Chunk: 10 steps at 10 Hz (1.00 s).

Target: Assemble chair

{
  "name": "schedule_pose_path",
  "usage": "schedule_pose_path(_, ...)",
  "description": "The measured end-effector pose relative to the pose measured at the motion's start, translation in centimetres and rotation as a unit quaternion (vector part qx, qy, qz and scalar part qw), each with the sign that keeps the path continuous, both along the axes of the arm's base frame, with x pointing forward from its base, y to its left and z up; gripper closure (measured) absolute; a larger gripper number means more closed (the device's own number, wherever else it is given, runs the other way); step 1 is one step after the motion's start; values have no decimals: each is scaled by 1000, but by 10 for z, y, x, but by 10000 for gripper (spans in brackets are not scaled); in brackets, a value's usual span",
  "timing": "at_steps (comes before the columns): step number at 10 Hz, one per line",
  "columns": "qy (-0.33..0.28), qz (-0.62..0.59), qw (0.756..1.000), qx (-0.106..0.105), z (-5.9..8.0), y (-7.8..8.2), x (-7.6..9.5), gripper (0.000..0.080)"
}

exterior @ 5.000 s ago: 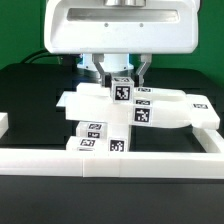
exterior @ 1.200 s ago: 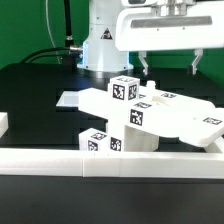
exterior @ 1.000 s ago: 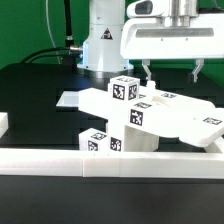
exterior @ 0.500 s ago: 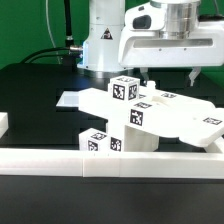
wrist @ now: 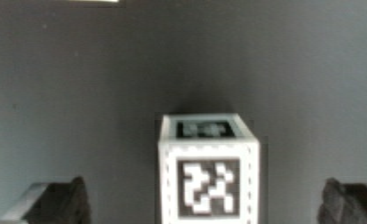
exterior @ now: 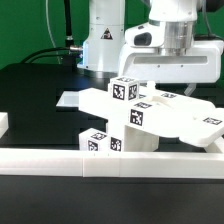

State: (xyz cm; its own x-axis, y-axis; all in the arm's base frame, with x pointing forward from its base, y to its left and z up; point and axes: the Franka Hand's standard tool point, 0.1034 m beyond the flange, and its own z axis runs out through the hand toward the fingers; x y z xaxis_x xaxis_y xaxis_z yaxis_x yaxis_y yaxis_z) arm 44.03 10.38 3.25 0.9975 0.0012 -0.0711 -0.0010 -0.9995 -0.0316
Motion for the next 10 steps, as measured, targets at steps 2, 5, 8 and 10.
schedule_pose_path(2, 0, 0, 1000, 0, 0, 0, 0, 151)
schedule_pose_path(5, -7, -3, 1000, -7, -11, 0, -9, 151)
schedule_pose_path(8, 0, -3, 1000, -13, -24, 0, -17, 151)
schedule_pose_path(10, 1, -8, 1000, -14, -25, 2, -17, 151)
